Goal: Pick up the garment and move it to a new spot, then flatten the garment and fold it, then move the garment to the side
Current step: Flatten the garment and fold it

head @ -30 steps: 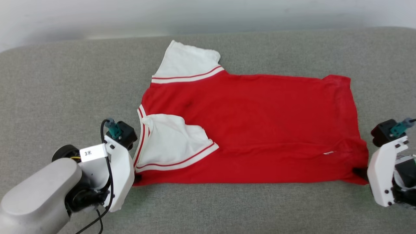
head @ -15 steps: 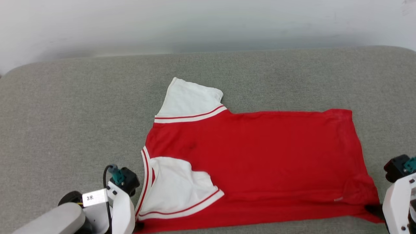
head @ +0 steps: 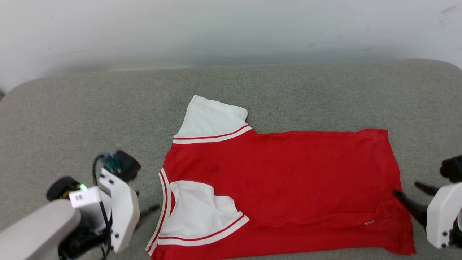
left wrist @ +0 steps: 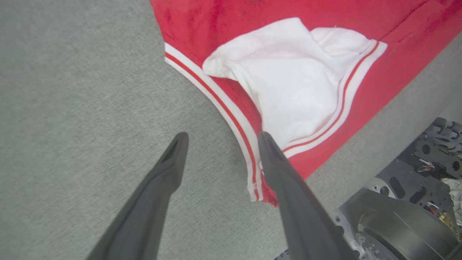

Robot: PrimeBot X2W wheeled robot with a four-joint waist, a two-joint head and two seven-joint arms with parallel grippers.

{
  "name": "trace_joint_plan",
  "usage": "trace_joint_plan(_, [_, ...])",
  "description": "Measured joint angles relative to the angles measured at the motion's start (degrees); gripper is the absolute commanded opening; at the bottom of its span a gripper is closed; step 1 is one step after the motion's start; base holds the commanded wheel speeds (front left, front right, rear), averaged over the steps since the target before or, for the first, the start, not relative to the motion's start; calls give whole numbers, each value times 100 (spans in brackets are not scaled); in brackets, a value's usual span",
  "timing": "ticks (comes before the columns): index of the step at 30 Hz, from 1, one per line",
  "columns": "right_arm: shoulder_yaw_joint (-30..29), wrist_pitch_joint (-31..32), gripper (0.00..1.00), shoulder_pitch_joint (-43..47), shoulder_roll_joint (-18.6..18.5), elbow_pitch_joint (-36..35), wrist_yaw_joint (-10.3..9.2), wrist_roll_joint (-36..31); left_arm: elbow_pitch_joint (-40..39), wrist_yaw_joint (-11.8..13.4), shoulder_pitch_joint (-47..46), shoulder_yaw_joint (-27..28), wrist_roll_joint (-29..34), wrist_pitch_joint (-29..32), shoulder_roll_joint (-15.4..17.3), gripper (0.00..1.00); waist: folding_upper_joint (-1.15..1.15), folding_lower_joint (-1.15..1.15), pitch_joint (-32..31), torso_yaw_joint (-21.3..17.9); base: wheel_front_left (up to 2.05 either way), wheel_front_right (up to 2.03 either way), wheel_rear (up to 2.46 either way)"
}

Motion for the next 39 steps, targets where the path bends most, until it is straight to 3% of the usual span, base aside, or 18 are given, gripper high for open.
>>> trace_joint_plan(9, [-1329, -1714, 100, -21, 993, -690, -1, -1343, -45, 441, -838, 608, 634, -746, -15, 100, 0, 0, 111, -158, 0, 0, 0])
trace_joint_plan(17, [-2090, -2659, 100, 337, 2129, -1659, 0, -2617, 447, 454, -1768, 1011, 648, -749, -289, 100, 0, 0, 597, -408, 0, 0, 0])
trace_joint_plan(21, [-2292, -2909, 100, 584, 2668, -2048, -1, -2928, 714, 326, -2337, 1092, 498, -327, -444, 100, 0, 0, 927, -537, 0, 0, 0])
trace_joint_plan(25, [-2328, -3030, 100, 683, 2983, -2279, -1, -3085, 1029, 212, -2932, 1077, 425, 287, -531, 100, 0, 0, 1281, -669, 0, 0, 0])
trace_joint_plan(39, [-1817, -3332, 100, 257, 3201, -2395, 0, -3281, 2113, -221, -4188, 634, 311, 2361, -728, 100, 0, 1, 2435, -1308, 0, 0, 0])
